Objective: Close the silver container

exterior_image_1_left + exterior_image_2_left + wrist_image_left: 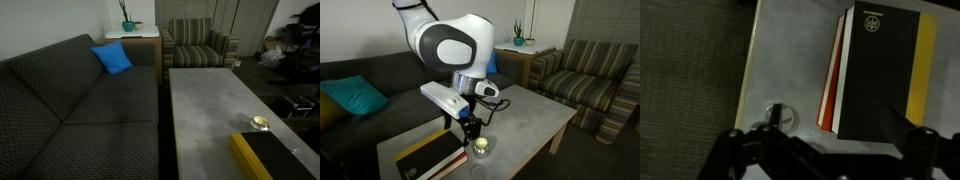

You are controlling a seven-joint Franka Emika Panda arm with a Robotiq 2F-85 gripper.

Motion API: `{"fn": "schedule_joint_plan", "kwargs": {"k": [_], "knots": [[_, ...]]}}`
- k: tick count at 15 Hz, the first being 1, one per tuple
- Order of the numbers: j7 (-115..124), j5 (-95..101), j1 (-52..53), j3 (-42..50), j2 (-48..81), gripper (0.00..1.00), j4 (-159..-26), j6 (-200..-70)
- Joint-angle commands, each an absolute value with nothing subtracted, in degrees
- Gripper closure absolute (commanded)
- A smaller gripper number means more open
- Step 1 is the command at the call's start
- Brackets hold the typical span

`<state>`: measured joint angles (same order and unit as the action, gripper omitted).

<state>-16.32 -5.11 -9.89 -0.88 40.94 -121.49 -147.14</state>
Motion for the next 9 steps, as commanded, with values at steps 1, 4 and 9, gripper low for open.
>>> {"fn": "schedule_joint_plan", "kwargs": {"k": [1,4,9], "knots": [[-14.1,-3.1,-9.7,0.2,50.5,0.0,-114.5,-149.0],[-14.1,-1.8,-10.0,0.6,58.1,0.0,-109.2,-151.9],[-13.7,-0.2,-10.3,1.4,68.2,0.0,-100.2,-150.3]]}}
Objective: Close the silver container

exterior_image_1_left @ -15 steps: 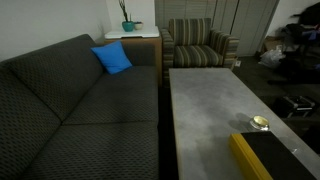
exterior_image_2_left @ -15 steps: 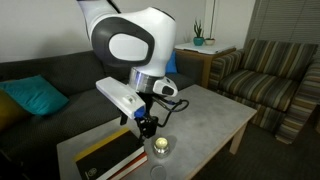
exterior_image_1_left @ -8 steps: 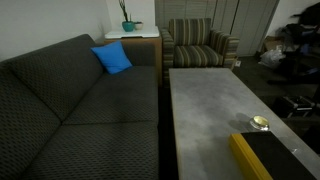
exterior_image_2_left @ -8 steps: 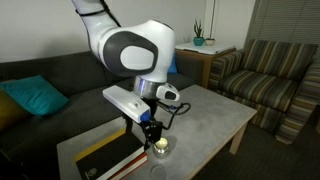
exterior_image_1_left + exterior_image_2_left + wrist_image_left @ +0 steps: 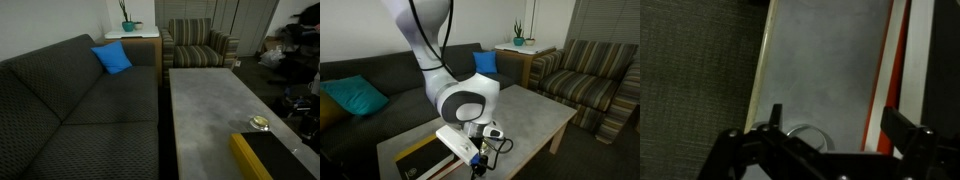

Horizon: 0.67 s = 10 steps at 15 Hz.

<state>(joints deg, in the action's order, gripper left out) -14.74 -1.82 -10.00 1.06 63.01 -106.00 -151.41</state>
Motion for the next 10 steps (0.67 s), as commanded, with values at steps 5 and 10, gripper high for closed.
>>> {"fn": "schedule_joint_plan", "kwargs": {"k": [5,10], "knots": [[-13.4,0.8,-9.0,1.2,76.2,0.0,-90.9,-145.5],[-13.9,1.1,-9.3,0.5,77.0,0.0,-90.4,-145.0]]}}
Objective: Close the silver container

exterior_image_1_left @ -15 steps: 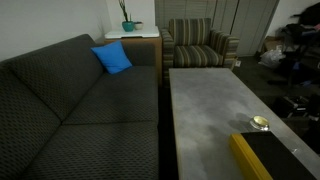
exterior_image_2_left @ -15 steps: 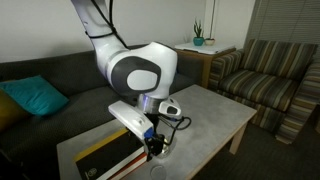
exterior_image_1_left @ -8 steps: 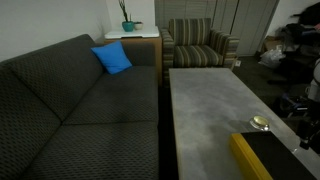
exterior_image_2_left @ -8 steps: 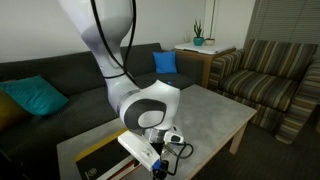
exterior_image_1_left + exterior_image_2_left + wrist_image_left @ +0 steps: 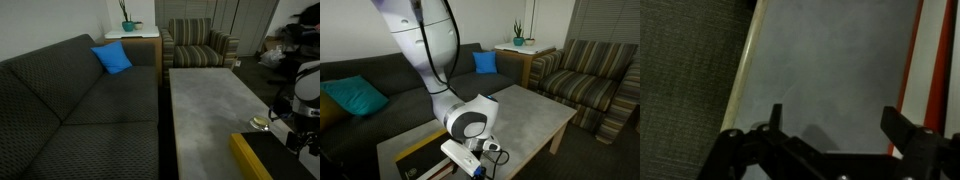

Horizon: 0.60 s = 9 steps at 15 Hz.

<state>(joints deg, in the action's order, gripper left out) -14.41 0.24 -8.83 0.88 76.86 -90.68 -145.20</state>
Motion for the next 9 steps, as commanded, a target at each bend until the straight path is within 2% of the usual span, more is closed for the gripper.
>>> {"fn": "schedule_joint_plan", "kwargs": {"k": [1,9], "knots": [[-12.4,0.9,-8.5,1.1,76.6,0.0,-91.0,-146.3],[-5.8,0.8,-5.5,2.9,79.7,0.0,-87.9,-148.4]]}}
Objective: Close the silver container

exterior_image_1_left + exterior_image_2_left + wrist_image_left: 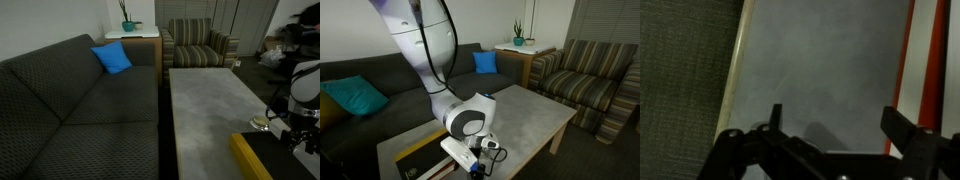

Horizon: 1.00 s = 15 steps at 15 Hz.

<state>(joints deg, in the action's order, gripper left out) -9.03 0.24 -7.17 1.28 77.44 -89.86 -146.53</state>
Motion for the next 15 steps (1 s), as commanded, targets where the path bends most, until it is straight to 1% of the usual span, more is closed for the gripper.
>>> {"fn": "schedule_joint_plan", "kwargs": {"k": [1,5,15], "knots": [[-3.4,0.7,-4.4,4.1,80.4,0.0,-87.4,-148.9],[4.3,0.2,-1.8,7.9,84.0,0.0,-84.5,-149.9],[-3.0,-1.5,-10.0,2.0,82.4,0.0,-85.3,-153.7]]}}
